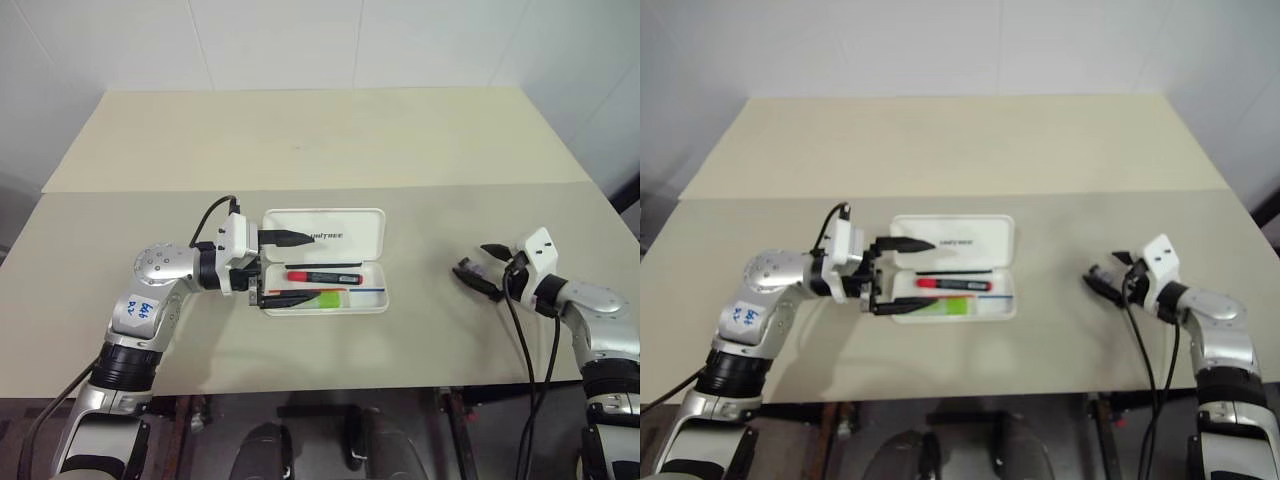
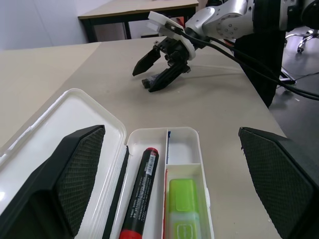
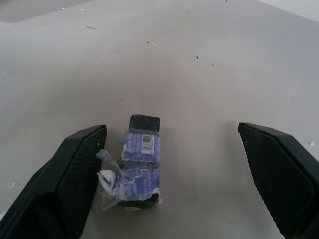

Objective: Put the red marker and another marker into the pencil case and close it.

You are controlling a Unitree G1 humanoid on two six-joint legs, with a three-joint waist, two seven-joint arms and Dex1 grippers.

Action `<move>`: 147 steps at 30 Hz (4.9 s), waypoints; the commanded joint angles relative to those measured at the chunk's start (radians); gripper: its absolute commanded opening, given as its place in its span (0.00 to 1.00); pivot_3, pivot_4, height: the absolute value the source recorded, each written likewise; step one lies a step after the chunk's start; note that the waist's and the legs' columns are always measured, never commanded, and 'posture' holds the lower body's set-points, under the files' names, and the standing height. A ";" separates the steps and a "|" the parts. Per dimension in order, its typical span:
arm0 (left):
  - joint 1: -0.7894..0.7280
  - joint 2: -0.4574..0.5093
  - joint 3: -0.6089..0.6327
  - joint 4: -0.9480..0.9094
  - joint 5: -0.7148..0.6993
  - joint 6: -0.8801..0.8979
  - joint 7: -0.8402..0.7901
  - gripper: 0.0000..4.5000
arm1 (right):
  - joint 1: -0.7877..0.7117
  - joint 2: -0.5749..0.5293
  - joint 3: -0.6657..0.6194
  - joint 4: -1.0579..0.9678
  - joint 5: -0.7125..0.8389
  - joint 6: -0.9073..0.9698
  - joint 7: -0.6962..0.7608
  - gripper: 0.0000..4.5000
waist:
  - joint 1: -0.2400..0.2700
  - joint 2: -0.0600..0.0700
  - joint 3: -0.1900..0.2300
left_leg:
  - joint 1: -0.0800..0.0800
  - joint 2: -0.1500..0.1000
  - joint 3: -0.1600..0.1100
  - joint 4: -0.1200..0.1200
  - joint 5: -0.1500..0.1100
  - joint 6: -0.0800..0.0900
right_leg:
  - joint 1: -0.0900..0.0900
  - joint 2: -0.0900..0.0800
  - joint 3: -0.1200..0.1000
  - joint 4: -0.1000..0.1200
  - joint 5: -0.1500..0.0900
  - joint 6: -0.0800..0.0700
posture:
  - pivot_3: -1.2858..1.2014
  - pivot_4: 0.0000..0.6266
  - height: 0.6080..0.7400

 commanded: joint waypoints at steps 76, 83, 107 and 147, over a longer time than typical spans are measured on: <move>0.202 0.149 0.132 -0.098 0.022 -0.085 0.071 1.00 | -0.203 0.129 0.386 -0.336 -0.006 0.169 0.429 0.78 | -0.006 0.001 0.001 | -0.001 0.001 -0.001 -0.001 -0.002 0.004 | -0.001 -0.001 -0.002 -0.001 0.001 -0.002 | 0.52 0.24 1.00; 0.189 0.142 0.130 -0.090 0.020 -0.084 0.068 1.00 | -0.219 0.139 0.345 -0.451 0.063 0.202 0.417 1.00 | -0.005 0.001 0.001 | -0.001 0.002 -0.001 -0.002 -0.002 0.003 | -0.002 -0.001 -0.002 -0.001 0.001 -0.003 | 0.52 0.24 1.00; 0.221 0.150 0.265 0.051 -0.053 -0.133 -0.011 0.80 | 0.124 -0.033 -0.038 -0.693 0.209 0.233 0.218 1.00 | 0.020 0.001 0.001 | -0.001 0.002 -0.001 -0.004 -0.003 0.003 | -0.002 0.000 -0.002 -0.003 0.000 -0.003 | 0.52 0.24 1.00; -0.160 -0.118 0.136 0.528 0.197 -0.197 0.351 0.01 | 0.064 -0.034 0.017 -0.801 0.363 0.330 0.247 1.00 | 0.036 0.001 0.001 | -0.002 0.001 0.000 -0.002 -0.003 0.004 | -0.002 0.000 -0.003 -0.003 0.001 -0.002 | 0.52 0.24 1.00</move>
